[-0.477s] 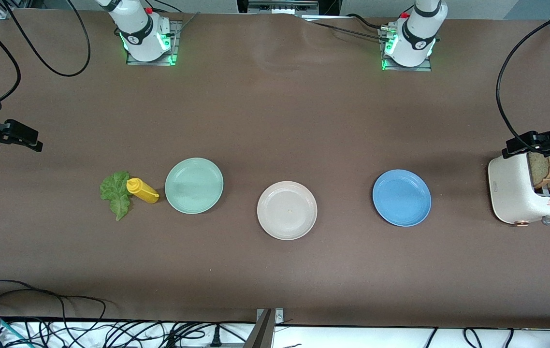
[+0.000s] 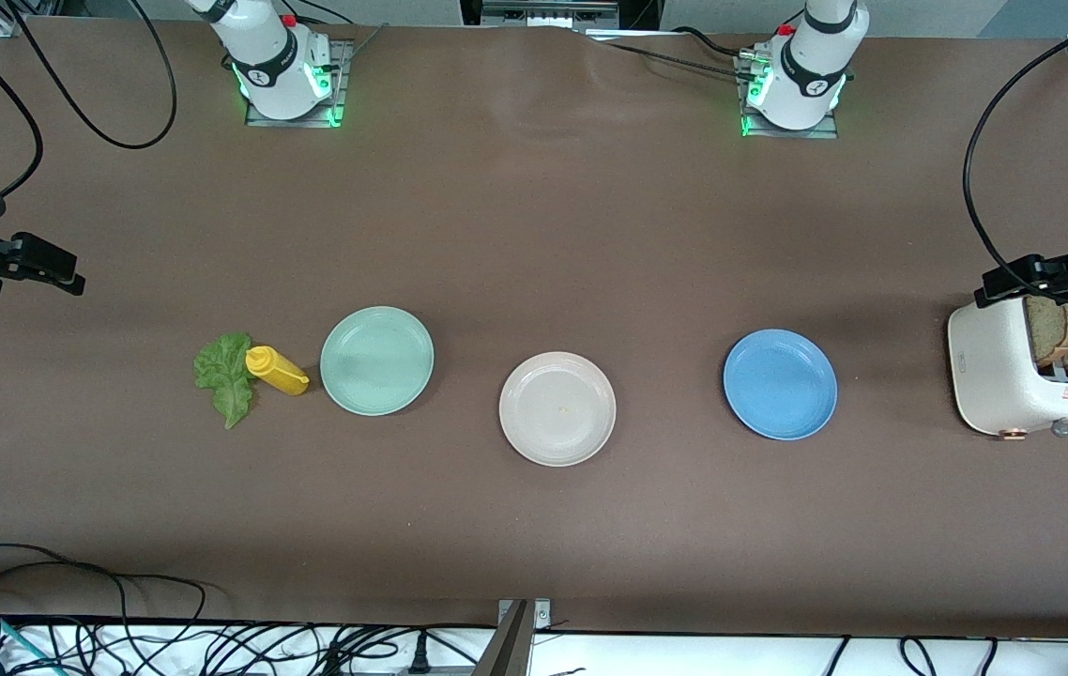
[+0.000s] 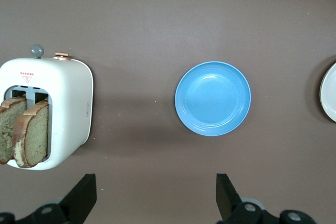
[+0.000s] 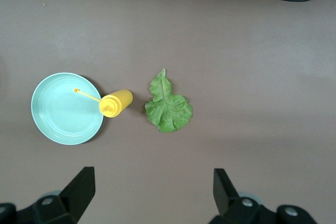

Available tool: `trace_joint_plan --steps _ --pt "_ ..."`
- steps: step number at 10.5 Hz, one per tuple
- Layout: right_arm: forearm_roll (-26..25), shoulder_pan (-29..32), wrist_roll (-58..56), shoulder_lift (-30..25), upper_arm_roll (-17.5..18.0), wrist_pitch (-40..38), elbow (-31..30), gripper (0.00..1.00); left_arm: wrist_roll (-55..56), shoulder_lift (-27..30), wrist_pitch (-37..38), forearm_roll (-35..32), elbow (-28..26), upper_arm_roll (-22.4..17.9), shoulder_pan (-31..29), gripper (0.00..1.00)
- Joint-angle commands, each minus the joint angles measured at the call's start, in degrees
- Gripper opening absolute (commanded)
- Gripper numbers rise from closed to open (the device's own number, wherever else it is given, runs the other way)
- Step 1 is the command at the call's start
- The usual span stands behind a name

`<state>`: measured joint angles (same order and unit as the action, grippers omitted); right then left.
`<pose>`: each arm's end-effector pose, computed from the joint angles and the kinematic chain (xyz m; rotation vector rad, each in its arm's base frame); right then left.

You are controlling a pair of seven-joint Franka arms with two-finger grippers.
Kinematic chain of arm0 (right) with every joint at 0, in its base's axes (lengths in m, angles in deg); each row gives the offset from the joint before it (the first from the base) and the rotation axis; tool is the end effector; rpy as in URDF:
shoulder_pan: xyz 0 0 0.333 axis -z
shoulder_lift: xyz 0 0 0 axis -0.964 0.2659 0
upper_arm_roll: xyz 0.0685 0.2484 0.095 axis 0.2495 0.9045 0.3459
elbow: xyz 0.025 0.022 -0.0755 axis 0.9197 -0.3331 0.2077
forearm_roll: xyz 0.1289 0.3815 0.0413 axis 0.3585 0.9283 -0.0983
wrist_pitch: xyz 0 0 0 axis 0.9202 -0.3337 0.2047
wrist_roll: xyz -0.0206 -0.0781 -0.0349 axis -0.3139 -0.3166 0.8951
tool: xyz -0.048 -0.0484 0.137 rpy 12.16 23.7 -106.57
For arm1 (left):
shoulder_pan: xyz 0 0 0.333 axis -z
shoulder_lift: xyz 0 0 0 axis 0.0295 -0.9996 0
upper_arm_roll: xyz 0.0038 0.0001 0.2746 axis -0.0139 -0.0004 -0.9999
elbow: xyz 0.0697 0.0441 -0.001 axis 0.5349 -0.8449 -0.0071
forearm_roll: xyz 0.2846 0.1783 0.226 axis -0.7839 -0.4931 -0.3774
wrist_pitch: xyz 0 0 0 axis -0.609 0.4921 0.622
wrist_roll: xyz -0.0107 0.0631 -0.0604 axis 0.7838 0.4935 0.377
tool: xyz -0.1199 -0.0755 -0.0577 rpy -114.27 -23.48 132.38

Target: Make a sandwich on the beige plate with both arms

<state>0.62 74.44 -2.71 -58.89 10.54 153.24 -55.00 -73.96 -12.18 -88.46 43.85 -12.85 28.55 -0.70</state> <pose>0.6212 -0.0191 0.5012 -3.1349 -0.0630 -0.0150 0.6163 0.0408 0.4846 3.1057 0.1033 -0.1209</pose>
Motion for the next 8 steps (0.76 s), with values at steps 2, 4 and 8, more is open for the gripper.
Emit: trace_joint_plan --steps 2,4,8 --pt "-0.3 0.1 1.0 0.0 0.1 -1.1 0.9 1.0 -0.6 0.7 0.9 -1.2 -0.5 0.2 0.1 1.0" --pt "-0.3 0.1 1.0 0.0 0.1 -1.1 0.9 1.0 -0.5 0.7 2.4 -1.2 -0.5 0.2 0.3 1.0" --pt "-0.3 0.1 1.0 0.0 0.1 -1.1 0.9 1.0 -0.4 0.7 2.4 -1.2 -0.3 0.2 0.3 1.0"
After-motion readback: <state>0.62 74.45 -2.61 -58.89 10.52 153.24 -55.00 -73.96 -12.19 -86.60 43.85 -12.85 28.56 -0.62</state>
